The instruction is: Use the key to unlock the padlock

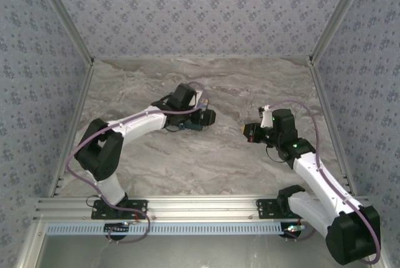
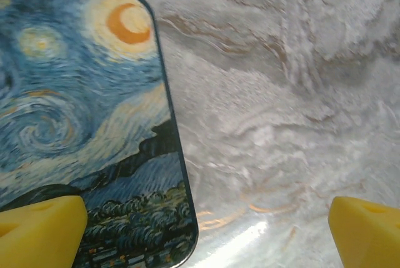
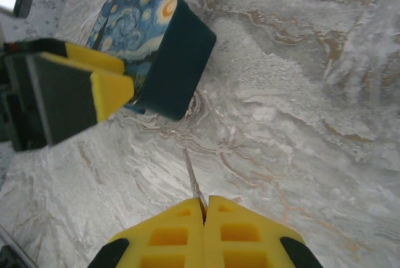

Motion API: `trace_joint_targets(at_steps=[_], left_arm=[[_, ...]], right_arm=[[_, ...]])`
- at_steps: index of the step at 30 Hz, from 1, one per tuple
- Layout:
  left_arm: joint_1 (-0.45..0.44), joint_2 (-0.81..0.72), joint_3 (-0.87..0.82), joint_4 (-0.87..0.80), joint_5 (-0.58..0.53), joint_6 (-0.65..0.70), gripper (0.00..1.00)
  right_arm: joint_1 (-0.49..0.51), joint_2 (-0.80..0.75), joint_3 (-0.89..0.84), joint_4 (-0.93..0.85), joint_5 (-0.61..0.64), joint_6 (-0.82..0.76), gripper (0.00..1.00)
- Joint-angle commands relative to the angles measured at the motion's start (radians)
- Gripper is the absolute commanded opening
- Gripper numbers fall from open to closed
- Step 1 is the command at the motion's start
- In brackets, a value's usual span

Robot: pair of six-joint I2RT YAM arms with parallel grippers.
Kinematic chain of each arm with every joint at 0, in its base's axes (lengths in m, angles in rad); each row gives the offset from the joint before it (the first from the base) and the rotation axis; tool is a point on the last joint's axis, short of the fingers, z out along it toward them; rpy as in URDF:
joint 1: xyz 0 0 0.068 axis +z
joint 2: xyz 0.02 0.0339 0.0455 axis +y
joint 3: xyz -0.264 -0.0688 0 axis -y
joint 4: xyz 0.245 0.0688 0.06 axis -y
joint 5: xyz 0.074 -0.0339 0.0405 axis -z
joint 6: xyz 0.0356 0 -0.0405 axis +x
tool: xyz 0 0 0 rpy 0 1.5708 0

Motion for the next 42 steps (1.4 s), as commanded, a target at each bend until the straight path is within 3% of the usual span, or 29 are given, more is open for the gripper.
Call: trace_joint_targets(at_steps=[1, 13, 18, 25, 35, 42], left_arm=[[-0.065, -0.019, -0.046, -0.047, 0.003, -0.064, 0.99], [-0.213, 0.003, -0.033, 0.006, -0.026, -0.162, 0.99], [-0.217, -0.006, -0.025, 0.030, -0.030, -0.167, 0.99], [-0.202, -0.159, -0.045, 0.056, -0.061, -0.121, 0.99], [-0.096, -0.470, -0.372, 0.275, -0.106, -0.049, 0.99], [-0.087, -0.561, -0.538, 0.334, -0.097, 0.070, 0.99]], right_arm=[[-0.034, -0.026, -0.011, -0.064, -0.019, -0.026, 0.00], [-0.095, -0.047, -0.028, -0.108, -0.031, -0.047, 0.00], [-0.097, -0.063, -0.024, -0.115, -0.030, -0.050, 0.00], [-0.095, -0.061, -0.056, -0.027, -0.092, -0.028, 0.00], [0.015, -0.026, -0.069, 0.086, -0.081, 0.000, 0.00], [0.143, 0.060, -0.052, 0.207, -0.034, 0.038, 0.00]])
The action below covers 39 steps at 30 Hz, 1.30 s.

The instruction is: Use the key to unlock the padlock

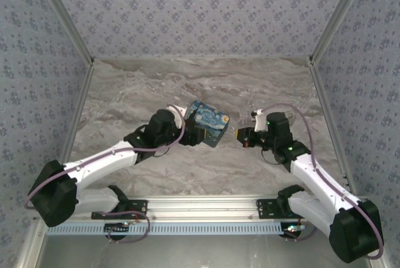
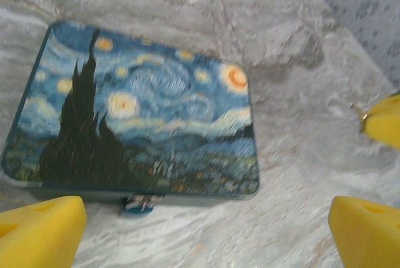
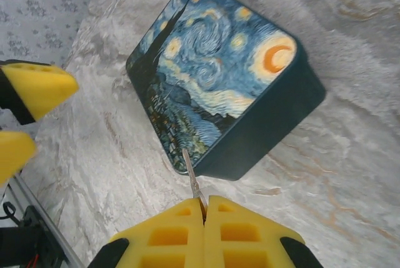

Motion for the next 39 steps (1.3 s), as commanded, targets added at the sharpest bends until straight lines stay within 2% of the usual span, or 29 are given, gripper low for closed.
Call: trace_joint_targets(at_steps=[1, 4, 8, 11, 24, 31, 36, 39], left_arm=[[0.004, -0.048, -0.051, 0.056, -0.002, 0.088, 0.99], [0.034, -0.044, -0.072, 0.015, 0.060, 0.095, 0.99], [0.114, -0.008, -0.125, 0.089, 0.238, 0.062, 0.84], [0.148, 0.032, -0.147, 0.137, 0.296, 0.052, 0.81], [0.154, 0.242, -0.137, 0.307, 0.300, 0.040, 0.78], [0.153, 0.297, -0.099, 0.316, 0.272, 0.139, 0.77], [0.148, 0.296, -0.128, 0.437, 0.269, 0.173, 0.80], [0.136, 0.294, -0.127, 0.454, 0.269, 0.189, 0.82]], right_arm=[[0.050, 0.041, 0.010, 0.096, 0.032, 0.037, 0.00], [0.072, 0.097, 0.019, 0.165, 0.023, 0.085, 0.00], [0.078, 0.186, 0.028, 0.288, -0.017, 0.154, 0.00], [0.087, 0.258, 0.071, 0.305, -0.033, 0.179, 0.00], [0.127, 0.477, 0.195, 0.293, 0.007, 0.203, 0.00], [0.136, 0.503, 0.202, 0.276, 0.036, 0.183, 0.00], [0.136, 0.522, 0.213, 0.256, 0.049, 0.171, 0.00], [0.136, 0.532, 0.216, 0.257, 0.050, 0.170, 0.00]])
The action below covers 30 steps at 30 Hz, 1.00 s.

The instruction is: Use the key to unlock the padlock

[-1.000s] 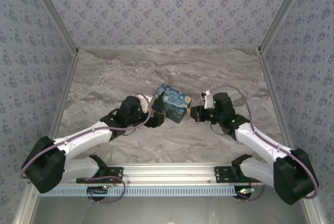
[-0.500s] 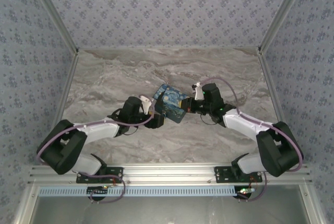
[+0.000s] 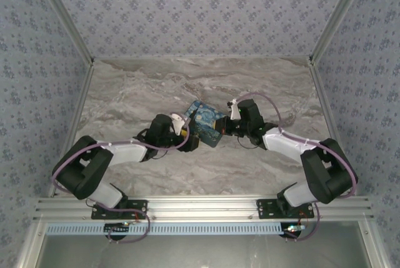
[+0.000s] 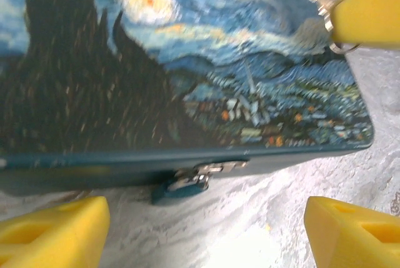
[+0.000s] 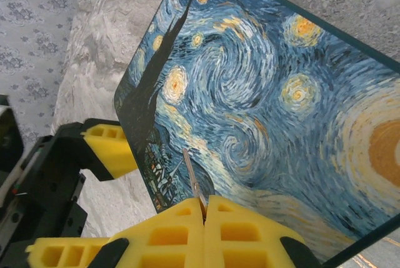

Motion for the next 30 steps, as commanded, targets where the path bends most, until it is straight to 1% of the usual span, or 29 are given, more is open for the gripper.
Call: trace_joint_targets(at_steps=[1, 4, 7, 13, 24, 30], left_arm=[[-0.012, 0.000, 0.014, 0.064, -0.005, 0.057, 0.82], [-0.014, 0.026, 0.027, 0.026, -0.018, 0.081, 0.79], [-0.016, 0.061, 0.021, 0.043, -0.024, 0.086, 0.76], [-0.028, 0.109, 0.031, 0.038, -0.056, 0.132, 0.74], [-0.062, 0.163, 0.022, 0.109, -0.142, 0.163, 0.71], [-0.068, 0.180, 0.038, 0.117, -0.130, 0.169, 0.66]], right_arm=[[0.007, 0.020, 0.028, -0.022, 0.019, -0.017, 0.00], [0.007, 0.024, 0.030, -0.027, 0.028, -0.017, 0.00], [0.007, 0.026, 0.040, -0.043, 0.036, -0.055, 0.00], [0.007, 0.034, 0.055, -0.056, 0.039, -0.065, 0.00], [0.013, 0.075, 0.068, -0.052, 0.045, -0.074, 0.00], [0.019, 0.086, 0.067, -0.051, 0.047, -0.071, 0.00]])
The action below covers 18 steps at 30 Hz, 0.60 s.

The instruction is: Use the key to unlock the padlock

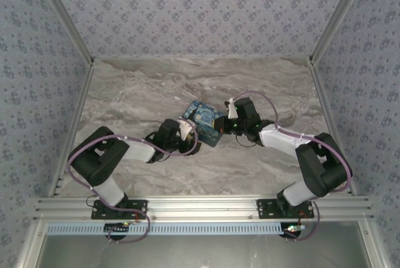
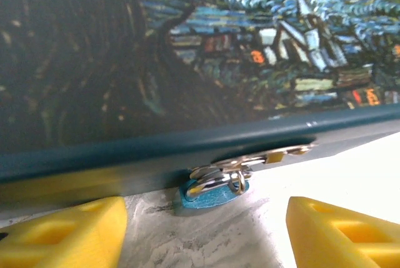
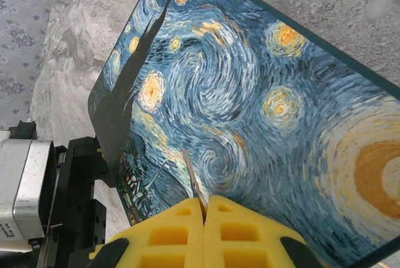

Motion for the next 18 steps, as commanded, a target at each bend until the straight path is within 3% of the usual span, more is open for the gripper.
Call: trace_joint_targets(at_steps=[1, 18], left_arm=[[-0.010, 0.025, 0.038, 0.028, 0.005, 0.019, 0.64], [-0.022, 0.088, 0.087, 0.047, 0.004, -0.029, 0.40]], right_arm=[[0.011, 0.028, 0.021, -0.019, 0.014, -0.018, 0.00], [0.018, 0.009, 0.009, -0.024, 0.024, -0.014, 0.00]])
